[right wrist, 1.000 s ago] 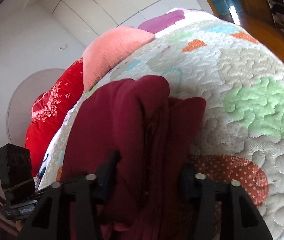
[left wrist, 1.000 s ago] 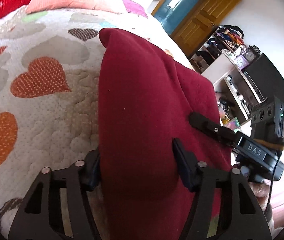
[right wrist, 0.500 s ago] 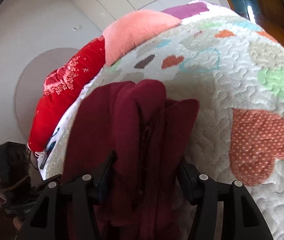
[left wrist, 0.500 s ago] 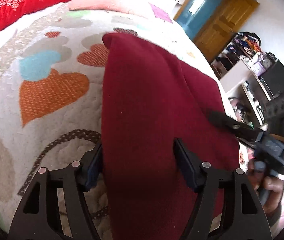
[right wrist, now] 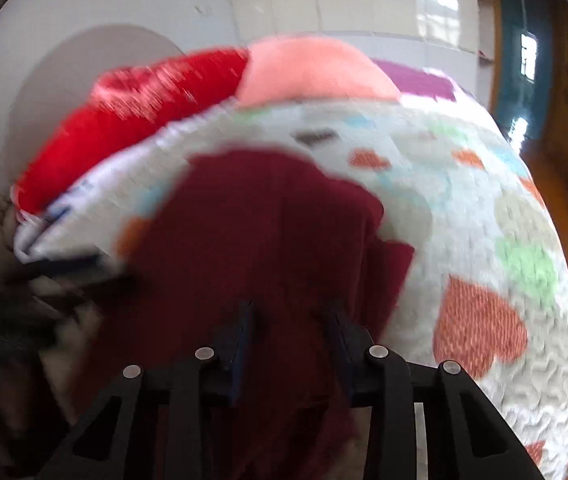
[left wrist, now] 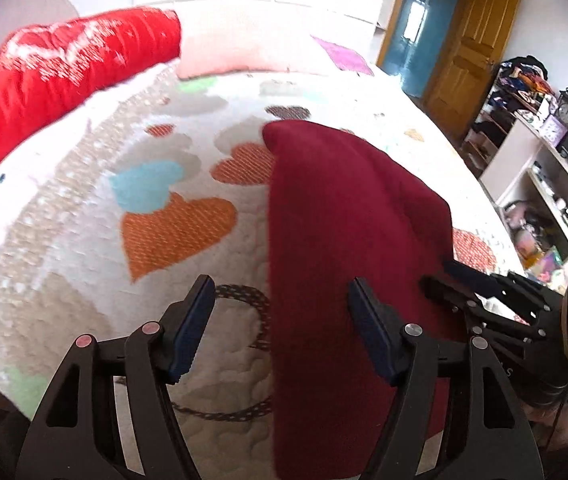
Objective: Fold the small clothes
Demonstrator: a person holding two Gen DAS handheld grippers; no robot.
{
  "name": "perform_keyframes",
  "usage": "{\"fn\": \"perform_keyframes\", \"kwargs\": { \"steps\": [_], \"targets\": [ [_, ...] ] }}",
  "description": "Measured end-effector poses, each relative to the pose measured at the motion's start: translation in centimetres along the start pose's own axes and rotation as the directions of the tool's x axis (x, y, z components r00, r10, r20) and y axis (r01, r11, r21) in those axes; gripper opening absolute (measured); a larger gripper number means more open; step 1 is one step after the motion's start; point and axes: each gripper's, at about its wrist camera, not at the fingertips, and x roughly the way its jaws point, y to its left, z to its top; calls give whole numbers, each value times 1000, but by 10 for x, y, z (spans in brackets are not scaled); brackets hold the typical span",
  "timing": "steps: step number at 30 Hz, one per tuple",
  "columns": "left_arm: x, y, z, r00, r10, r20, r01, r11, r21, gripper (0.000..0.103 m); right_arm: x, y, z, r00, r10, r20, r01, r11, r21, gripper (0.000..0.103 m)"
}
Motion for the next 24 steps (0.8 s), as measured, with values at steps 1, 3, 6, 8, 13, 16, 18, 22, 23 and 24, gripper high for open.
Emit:
{"fn": "perform_keyframes", "kwargs": {
  "steps": [1, 3, 6, 8, 13, 16, 18, 22, 23, 24],
  "targets": [
    [-1, 0, 0, 1000, 10, 7, -10, 1000, 3, 69, 0, -1, -3, 1000, -8, 8, 8, 1000, 8, 35],
    [-5, 0, 0, 999, 28, 22, -28, 1000, 6, 69, -8, -1, -3, 1000, 0, 22, 0, 1000, 16, 35],
    [-14, -3, -3, 999, 33, 41, -33, 999, 14, 69, -29, 4, 1, 998, 7, 59, -8, 1000, 20, 36],
    [-18, -6, -2, 998, 44, 50, -45, 999, 29, 69, -44, 9, 2, 995, 8, 97, -10, 1000, 18, 46],
    [-31, -16, 1, 994, 60, 92, -64, 997, 48, 69, -73, 22, 9, 984, -4, 177, 1, 1000, 16, 50],
    [-37, -18, 3, 991, 64, 121, -70, 996, 48, 69, -81, 26, 11, 979, -30, 201, 28, 1000, 14, 51],
    [-40, -19, 4, 988, 72, 139, -80, 995, 52, 69, -82, 27, 12, 979, -33, 204, 30, 999, 20, 51],
    [-42, -22, 4, 985, 81, 153, -92, 994, 60, 69, -80, 24, 12, 980, -27, 197, 20, 999, 40, 58],
    [-42, -23, 3, 984, 85, 154, -95, 994, 61, 69, -79, 24, 11, 980, -29, 197, 21, 999, 43, 61],
    [-42, -23, 3, 984, 88, 156, -99, 993, 62, 69, -79, 23, 11, 980, -28, 197, 19, 999, 46, 61]
  ]
}}
